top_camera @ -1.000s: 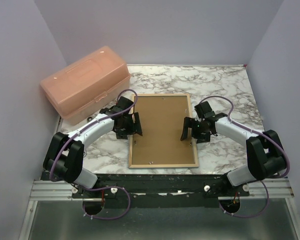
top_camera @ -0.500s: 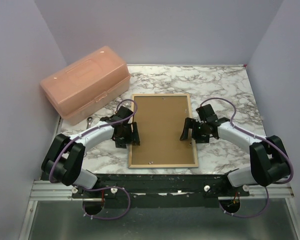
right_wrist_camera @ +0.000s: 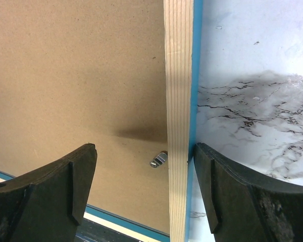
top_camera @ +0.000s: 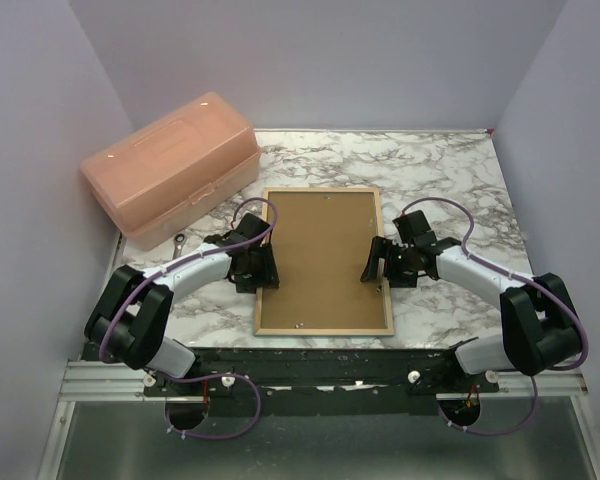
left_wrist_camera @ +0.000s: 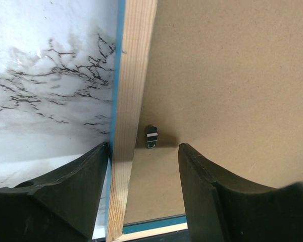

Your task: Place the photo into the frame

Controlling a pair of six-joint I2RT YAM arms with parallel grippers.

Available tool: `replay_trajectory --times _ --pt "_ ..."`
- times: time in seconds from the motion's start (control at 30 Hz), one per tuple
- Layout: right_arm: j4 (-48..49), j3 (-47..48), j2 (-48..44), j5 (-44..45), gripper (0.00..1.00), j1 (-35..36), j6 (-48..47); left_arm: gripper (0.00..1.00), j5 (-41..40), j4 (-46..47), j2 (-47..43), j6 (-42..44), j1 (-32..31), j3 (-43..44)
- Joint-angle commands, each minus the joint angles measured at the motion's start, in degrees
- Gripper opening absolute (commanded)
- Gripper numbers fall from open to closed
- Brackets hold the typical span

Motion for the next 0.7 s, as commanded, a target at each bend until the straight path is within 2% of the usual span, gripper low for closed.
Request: replay_trajectory --times 0.0,0.27,0.5,0.67 --pt "-0.12 -2.08 2.17 -1.52 0.84 0.43 1.13 0.58 -5.97 3.34 2.04 -0.80 -0.28 0.20" --pt "-1.29 -1.25 3.20 0.54 0.85 0.48 0.18 0.57 -10.60 1.41 3.82 0.49 -0.35 1.47" --pt "-1.34 -0.90 3.92 0.84 0.85 0.47 -0.21 0.35 -9.76 1.26 6.67 2.13 -0.30 1.96" --pt "-1.66 -0.07 3.77 0.37 0.85 0.47 -0.30 0.22 -10.52 -0.51 5.48 3.18 -0.35 2.22"
